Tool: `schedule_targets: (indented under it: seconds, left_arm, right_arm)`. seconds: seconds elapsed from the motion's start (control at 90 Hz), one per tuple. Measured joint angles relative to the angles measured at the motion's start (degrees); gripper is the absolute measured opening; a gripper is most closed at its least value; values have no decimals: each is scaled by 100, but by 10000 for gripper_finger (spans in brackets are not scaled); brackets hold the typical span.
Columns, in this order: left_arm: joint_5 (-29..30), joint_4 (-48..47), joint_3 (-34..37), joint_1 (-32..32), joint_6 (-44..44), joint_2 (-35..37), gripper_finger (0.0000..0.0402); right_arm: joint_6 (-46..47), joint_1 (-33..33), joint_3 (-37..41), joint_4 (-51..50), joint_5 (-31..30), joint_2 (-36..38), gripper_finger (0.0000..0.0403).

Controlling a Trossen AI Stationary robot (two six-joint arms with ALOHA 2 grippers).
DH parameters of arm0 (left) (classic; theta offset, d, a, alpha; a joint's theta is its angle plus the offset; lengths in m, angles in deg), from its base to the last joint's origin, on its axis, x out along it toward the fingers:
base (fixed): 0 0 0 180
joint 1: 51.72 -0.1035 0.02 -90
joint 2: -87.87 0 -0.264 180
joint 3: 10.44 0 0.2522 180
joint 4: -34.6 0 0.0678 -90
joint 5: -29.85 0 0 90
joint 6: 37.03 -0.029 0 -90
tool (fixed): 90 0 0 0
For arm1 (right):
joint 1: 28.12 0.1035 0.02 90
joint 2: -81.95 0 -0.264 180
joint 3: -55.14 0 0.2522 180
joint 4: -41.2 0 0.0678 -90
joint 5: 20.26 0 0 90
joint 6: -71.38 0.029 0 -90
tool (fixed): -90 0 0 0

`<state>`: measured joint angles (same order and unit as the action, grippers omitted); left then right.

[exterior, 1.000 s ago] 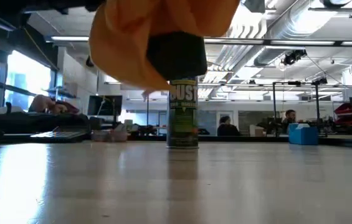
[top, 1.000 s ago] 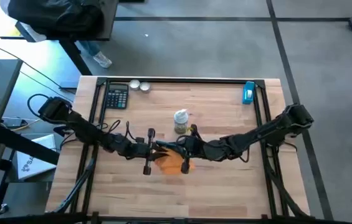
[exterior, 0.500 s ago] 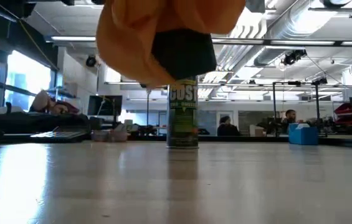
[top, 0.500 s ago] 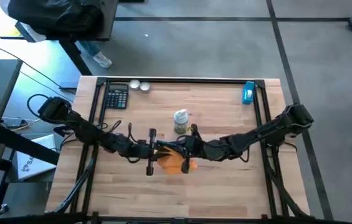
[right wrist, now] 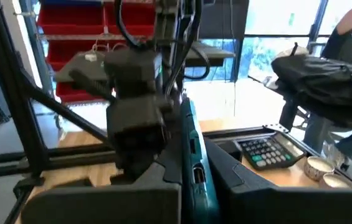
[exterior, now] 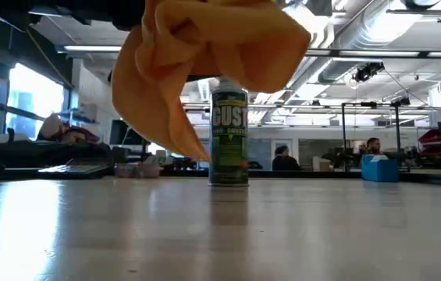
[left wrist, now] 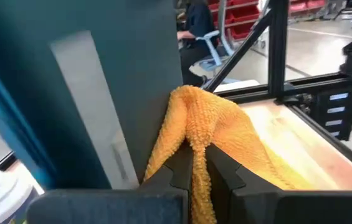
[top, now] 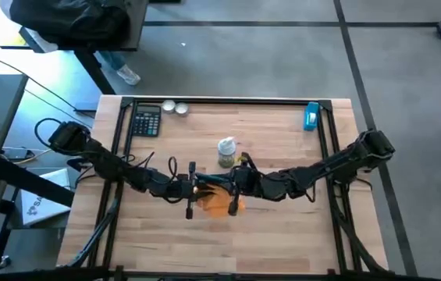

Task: Apply microfiber cloth
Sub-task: Wipe the back of the blue tablet using the orange microfiber cloth

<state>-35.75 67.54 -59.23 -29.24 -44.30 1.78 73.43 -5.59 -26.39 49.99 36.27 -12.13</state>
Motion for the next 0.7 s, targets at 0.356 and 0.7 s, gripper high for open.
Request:
schedule_targets:
  seconds: [0.356,0.7]
  left_arm:
    - [244,57,0,-9,405,-501,0]
    - [339,586,7,-11,585,-1013,0]
  right_arm:
    - [-378,2,0,493,-58,6,0]
    - [-493,4,0,587,-58,85,0]
